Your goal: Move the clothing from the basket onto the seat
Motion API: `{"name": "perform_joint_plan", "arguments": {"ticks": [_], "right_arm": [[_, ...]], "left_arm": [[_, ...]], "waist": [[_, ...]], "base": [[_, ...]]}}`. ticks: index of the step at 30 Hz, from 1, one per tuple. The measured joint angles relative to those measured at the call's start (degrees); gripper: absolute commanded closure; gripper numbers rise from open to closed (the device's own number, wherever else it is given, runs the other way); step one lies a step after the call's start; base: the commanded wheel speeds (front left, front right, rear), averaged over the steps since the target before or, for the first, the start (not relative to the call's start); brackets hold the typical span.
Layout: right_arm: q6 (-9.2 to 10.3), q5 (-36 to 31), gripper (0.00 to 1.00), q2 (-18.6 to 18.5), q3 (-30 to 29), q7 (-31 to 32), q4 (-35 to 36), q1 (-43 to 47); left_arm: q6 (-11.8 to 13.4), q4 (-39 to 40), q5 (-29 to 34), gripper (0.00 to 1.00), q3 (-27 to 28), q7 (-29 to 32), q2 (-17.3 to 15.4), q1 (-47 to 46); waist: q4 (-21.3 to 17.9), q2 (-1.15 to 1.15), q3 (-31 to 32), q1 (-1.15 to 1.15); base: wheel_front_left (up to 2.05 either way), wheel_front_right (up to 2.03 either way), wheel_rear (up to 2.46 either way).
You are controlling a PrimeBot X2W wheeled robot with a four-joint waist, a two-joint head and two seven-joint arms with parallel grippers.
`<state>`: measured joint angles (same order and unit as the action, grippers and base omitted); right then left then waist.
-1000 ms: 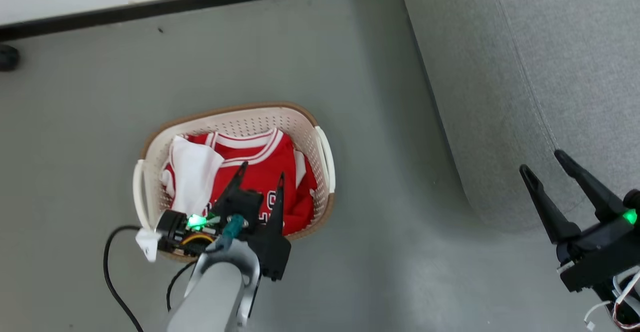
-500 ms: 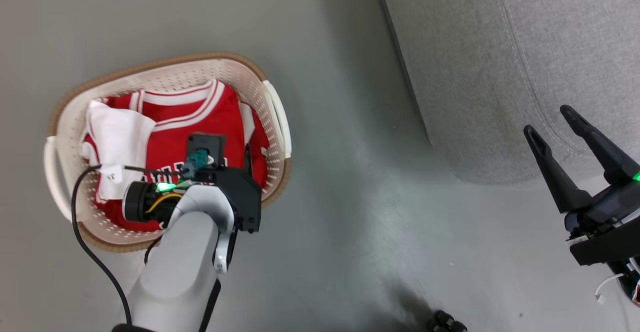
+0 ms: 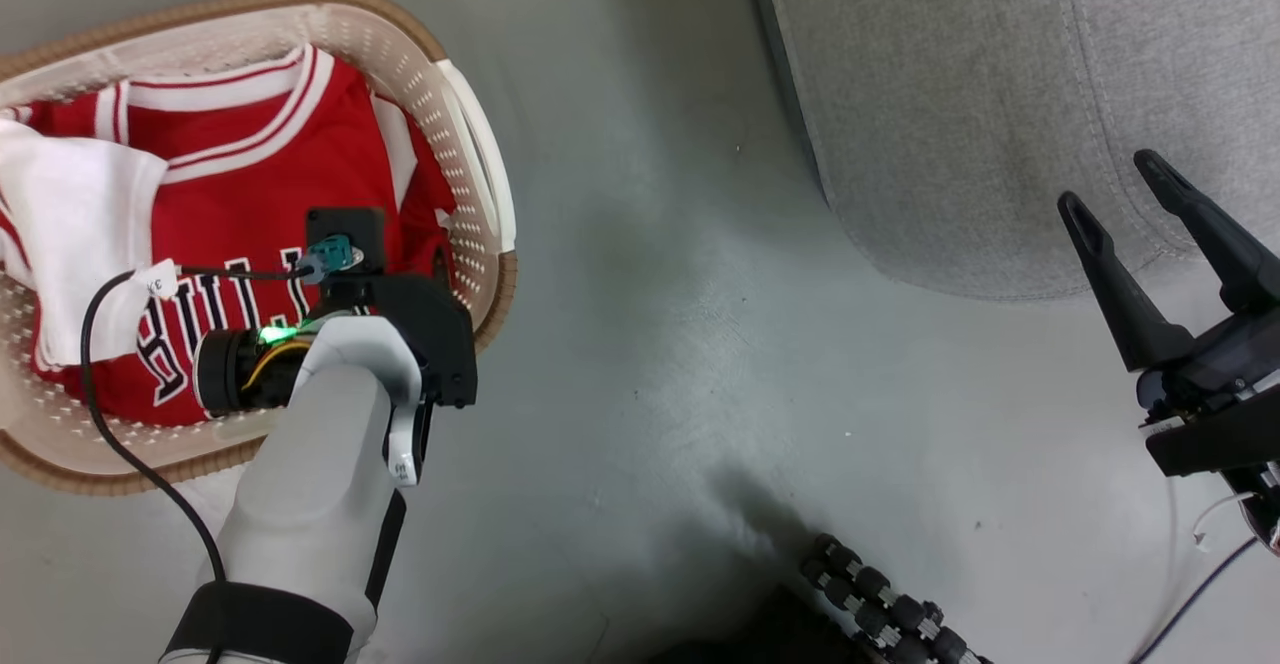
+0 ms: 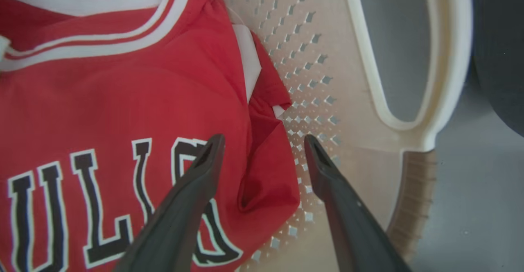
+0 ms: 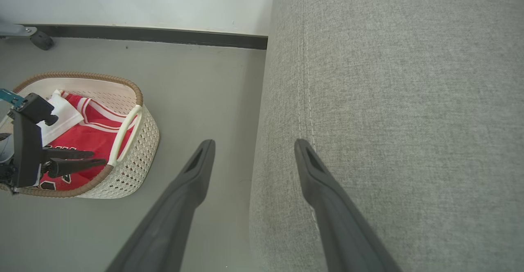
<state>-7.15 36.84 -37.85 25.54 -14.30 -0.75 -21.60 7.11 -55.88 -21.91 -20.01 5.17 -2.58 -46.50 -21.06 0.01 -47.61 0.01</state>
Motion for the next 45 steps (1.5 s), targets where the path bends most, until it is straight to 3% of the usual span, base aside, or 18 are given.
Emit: {"name": "perform_joint_plan", "arguments": {"ticks": [6, 18, 45], "right_arm": [[0.0, -0.1, 0.0, -0.5, 1.5, 0.0, 0.0, -1.4], [0.0, 0.0, 0.0, -2.0, 2.1, 0.0, 1.5, -1.2], [0.0, 1.0, 0.0, -4.5, 1.9, -0.2, 2.2, -1.0]], "left_arm": [[0.0, -4.6, -1.9, 0.0, -1.0, -2.5, -0.1, 0.0], [0.0, -6.3, -5.2, 0.0, -4.3, -6.1, 0.0, -2.7], [0.0, -15.6, -6.3, 0.0, -6.6, -7.3, 0.0, -11.8]], "waist": [[-0.9, 0.0, -1.6, -0.01], [1.9, -0.01, 0.5, -0.02], [1.5, -0.01, -6.0, -0.01]], "base": [[0.0, 0.0, 0.0], [0.0, 0.0, 0.0], [0.0, 0.0, 0.0]]}}
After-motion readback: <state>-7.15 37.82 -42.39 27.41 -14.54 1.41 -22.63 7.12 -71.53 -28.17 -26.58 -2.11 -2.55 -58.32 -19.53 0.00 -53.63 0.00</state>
